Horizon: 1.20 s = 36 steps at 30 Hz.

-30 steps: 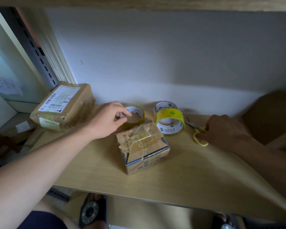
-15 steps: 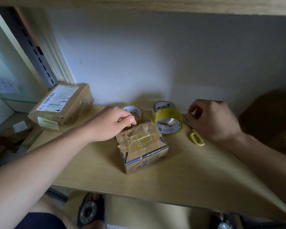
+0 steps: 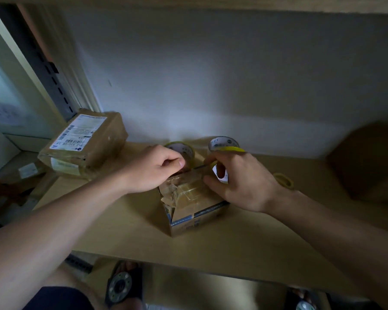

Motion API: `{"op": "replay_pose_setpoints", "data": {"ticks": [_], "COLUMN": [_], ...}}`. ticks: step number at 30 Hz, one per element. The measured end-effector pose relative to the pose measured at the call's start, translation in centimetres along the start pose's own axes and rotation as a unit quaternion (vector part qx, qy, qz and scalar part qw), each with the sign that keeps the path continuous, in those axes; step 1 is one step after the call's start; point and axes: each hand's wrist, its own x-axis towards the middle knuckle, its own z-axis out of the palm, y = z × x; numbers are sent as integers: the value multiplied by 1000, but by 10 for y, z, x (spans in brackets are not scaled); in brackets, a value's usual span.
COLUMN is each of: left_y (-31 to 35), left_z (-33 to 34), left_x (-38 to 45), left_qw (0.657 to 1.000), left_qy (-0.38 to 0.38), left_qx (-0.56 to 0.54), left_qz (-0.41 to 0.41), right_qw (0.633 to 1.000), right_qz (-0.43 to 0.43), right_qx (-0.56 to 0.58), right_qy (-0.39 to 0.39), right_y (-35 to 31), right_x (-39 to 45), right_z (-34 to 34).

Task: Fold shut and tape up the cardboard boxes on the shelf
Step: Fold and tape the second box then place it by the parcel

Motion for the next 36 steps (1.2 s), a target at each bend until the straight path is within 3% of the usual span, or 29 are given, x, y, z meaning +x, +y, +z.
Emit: {"op": "replay_pose_setpoints", "data": {"ticks": [12, 22, 36], "left_y": [9, 21, 36], "left_z": [11, 16, 13], "left_x": [-1, -5, -14], "left_qw": [997, 998, 998], "left_qy": [-26, 43, 15], "left_qx": [-63, 6, 38], "left_qz": [18, 36, 51], "right_qw": [998, 996, 994], "right_qz": [7, -10, -26], "right_qx": [35, 74, 90], "right_qy": [-60, -43, -49], "right_y": [5, 7, -3], "right_x": [5, 7, 4], "right_z": [2, 3, -2]}}
